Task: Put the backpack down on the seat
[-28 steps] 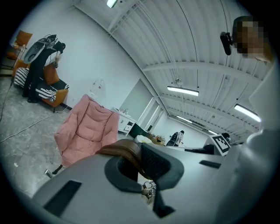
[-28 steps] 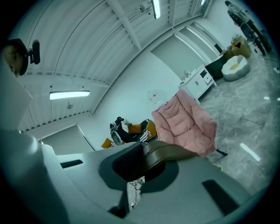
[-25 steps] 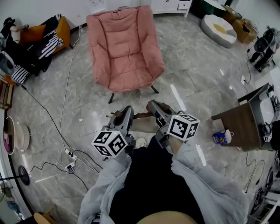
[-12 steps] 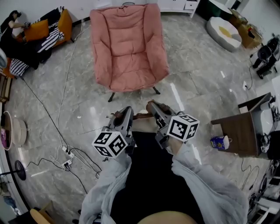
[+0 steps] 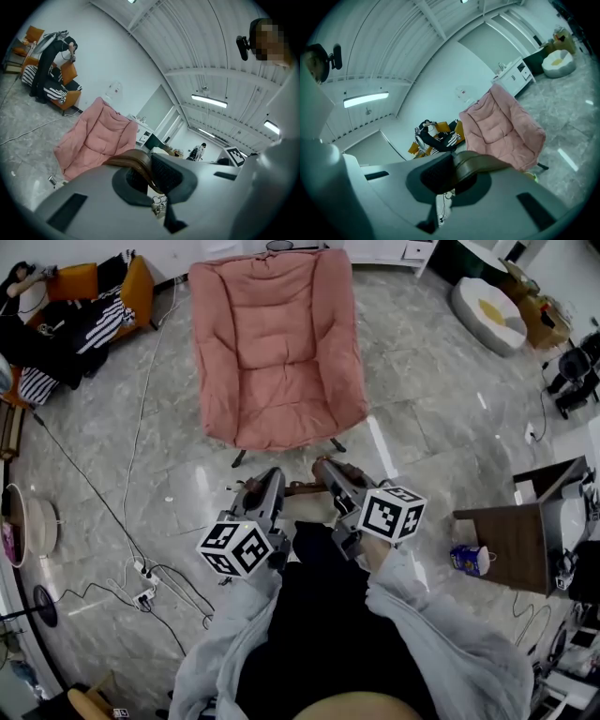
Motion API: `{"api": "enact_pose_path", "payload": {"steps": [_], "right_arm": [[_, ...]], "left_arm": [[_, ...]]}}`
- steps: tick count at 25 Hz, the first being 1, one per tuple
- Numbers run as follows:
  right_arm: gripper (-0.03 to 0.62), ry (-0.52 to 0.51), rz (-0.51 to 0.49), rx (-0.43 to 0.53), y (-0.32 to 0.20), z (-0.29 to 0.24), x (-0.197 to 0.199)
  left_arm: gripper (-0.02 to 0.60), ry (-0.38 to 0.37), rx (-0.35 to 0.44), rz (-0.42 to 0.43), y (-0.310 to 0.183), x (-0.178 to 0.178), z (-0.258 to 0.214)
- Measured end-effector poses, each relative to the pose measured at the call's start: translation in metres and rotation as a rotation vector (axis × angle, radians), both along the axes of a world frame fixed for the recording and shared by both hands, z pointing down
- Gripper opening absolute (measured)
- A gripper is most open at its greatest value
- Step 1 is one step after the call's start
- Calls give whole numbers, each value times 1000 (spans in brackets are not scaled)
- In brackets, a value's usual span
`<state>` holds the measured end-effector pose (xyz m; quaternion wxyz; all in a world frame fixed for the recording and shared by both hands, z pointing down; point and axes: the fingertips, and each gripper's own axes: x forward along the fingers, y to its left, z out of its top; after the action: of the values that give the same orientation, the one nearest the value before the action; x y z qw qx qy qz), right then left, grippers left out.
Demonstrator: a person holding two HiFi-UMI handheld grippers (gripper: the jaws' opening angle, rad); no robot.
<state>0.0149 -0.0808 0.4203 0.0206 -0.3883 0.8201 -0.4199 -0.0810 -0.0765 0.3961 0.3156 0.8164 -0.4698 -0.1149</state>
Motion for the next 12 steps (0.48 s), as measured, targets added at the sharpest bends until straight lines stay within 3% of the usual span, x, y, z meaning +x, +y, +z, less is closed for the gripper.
{"api": "enact_pose_path", "payload": {"steps": [12], "right_arm": [[5,-13,-46,-8,-108,5,4]], "left_arm": [[14,13,-30,-33,-106,5,8]]}}
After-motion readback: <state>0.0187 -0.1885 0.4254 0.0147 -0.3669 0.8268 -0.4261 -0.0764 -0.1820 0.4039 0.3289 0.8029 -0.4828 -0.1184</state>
